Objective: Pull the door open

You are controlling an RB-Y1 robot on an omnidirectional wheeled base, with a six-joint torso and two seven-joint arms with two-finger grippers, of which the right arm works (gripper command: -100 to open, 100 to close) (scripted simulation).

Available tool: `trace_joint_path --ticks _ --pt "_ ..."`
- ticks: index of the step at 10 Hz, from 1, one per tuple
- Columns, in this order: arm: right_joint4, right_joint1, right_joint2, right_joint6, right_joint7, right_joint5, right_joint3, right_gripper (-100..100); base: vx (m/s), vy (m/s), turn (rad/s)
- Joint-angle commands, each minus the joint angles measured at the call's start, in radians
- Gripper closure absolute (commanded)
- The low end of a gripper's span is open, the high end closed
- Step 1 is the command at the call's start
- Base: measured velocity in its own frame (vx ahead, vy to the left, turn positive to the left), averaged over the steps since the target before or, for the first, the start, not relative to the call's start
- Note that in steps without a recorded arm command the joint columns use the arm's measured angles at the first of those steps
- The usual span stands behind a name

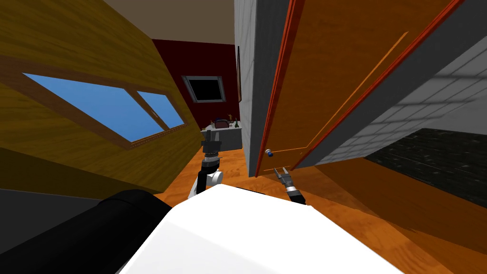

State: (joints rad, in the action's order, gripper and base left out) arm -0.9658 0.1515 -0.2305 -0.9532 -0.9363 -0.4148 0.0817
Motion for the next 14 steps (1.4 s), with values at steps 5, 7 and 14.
trace_joint_path --ticks 5,7,14 --pt "0.1 -0.018 -0.012 -0.025 -0.079 -0.033 0.002 -100 0.095 -0.05 0.044" --pt "0.104 -0.02 -0.011 -0.024 -0.082 -0.035 0.001 -100 0.061 -0.035 0.018" --pt "0.3 -0.16 -0.035 -0.036 -0.153 0.082 -0.003 -100 0.014 0.045 0.11"
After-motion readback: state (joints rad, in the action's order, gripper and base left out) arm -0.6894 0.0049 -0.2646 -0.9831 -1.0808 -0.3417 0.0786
